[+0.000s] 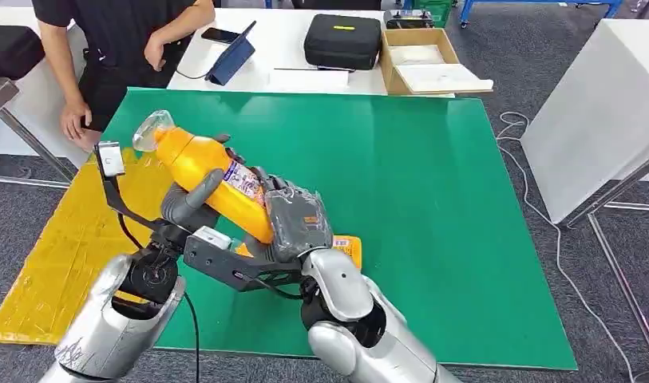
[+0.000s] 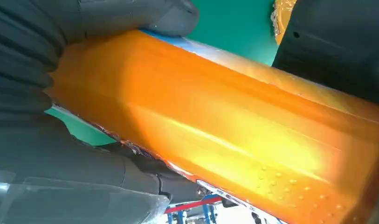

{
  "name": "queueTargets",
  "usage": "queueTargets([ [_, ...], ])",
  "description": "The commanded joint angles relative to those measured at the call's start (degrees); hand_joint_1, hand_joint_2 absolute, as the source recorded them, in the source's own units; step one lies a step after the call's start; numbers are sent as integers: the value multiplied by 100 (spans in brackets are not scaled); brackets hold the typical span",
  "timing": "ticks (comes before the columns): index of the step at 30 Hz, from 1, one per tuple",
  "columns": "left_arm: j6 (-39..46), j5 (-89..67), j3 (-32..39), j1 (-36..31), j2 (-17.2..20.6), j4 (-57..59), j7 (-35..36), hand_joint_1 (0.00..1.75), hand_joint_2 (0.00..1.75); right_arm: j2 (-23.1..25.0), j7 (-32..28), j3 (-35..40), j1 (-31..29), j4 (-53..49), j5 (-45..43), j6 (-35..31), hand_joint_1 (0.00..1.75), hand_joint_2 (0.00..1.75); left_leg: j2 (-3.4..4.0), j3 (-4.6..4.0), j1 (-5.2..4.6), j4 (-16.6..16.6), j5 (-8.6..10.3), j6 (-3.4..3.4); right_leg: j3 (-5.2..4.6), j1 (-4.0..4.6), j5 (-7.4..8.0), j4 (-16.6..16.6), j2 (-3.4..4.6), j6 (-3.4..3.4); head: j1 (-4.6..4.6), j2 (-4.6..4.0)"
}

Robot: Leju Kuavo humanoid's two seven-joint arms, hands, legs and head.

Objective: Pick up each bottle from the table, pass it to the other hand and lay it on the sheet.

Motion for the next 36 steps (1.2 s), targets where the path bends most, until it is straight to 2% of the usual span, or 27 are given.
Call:
queueTargets([
  [1, -46, -2, -246, -651, -351, 323, 63, 175, 175, -111, -41, 270, 121, 500, -30, 68, 175, 175, -29, 0, 9, 0, 4, -11, 13, 9, -2, -9, -33, -7, -2, 0],
  [7, -49, -2, -231, -646, -364, 285, 65, 175, 175, -111, -42, 279, 127, 507, -21, 67, 175, 175, -37, 7, 16, 0, 4, -23, 29, 16, -2, -16, -44, -13, -2, 0],
  [8, -52, -3, -205, -618, -366, 249, 76, 175, 175, -114, -30, 293, 126, 508, 17, 39, 175, 175, -22, -1, 9, 1, 3, -11, 12, 9, -2, -7, -26, -7, -2, 0],
  [9, -52, -9, -165, -592, -369, 234, 87, 175, 175, -155, -18, 392, 70, 486, 221, -73, 2, 175, -28, 1, 13, 2, 4, -16, 17, 13, -2, -11, -34, -9, -2, 0],
  [12, -67, -17, -139, -589, -371, 246, 105, 175, 175, -133, -14, 389, 42, 495, 243, 37, 0, 175, -15, 4, 13, 0, 3, -17, 18, 13, 0, -13, -27, -10, -2, 0],
  [13, -69, -17, -138, -592, -372, 255, 107, 175, 175, -131, -31, 387, 41, 498, 257, 26, 0, 0, -19, 5, 15, -1, 3, -20, 23, 15, -1, -15, -32, -11, -2, 0],
  [36, -252, -21, -145, -573, -365, 390, 120, 175, 175, -136, -10, 260, 143, 425, 342, 91, 0, 0, -21, 5, 15, 0, 2, -21, 25, 14, -3, -15, -31, -12, -2, 0],
])
